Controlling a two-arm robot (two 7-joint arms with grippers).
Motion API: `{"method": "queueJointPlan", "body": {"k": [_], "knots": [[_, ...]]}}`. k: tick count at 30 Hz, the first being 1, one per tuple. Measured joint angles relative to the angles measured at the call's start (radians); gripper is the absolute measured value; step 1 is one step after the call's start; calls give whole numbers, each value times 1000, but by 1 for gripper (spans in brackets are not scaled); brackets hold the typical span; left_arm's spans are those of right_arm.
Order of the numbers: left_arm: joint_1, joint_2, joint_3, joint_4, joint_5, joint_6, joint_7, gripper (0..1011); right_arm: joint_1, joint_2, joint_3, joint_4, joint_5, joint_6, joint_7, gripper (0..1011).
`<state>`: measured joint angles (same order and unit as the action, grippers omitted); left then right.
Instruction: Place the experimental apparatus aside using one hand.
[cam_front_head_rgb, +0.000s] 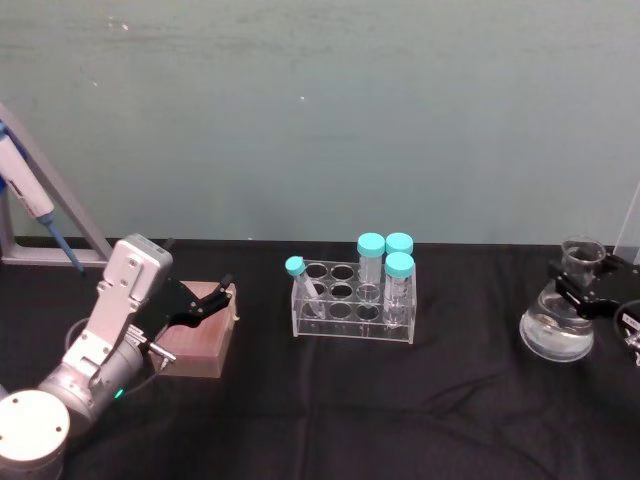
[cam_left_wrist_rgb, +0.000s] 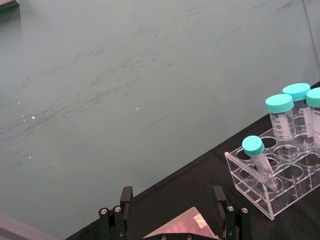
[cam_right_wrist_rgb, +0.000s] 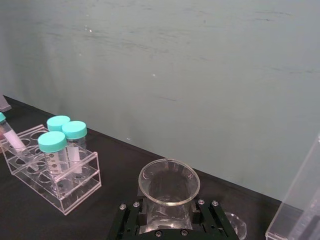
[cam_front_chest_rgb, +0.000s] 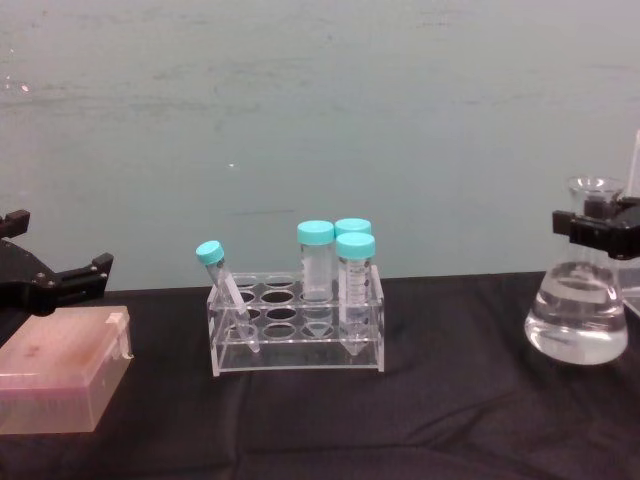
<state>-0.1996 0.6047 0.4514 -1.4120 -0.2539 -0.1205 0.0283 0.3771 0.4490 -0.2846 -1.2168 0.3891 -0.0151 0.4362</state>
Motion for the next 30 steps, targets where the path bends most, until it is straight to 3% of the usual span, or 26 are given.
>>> {"method": "queueJointPlan", "body": {"k": [30], "knots": [[0, 0, 0, 0, 0, 0, 0, 1000, -18, -13, 53, 20, -39, 16, -20, 458]]}}
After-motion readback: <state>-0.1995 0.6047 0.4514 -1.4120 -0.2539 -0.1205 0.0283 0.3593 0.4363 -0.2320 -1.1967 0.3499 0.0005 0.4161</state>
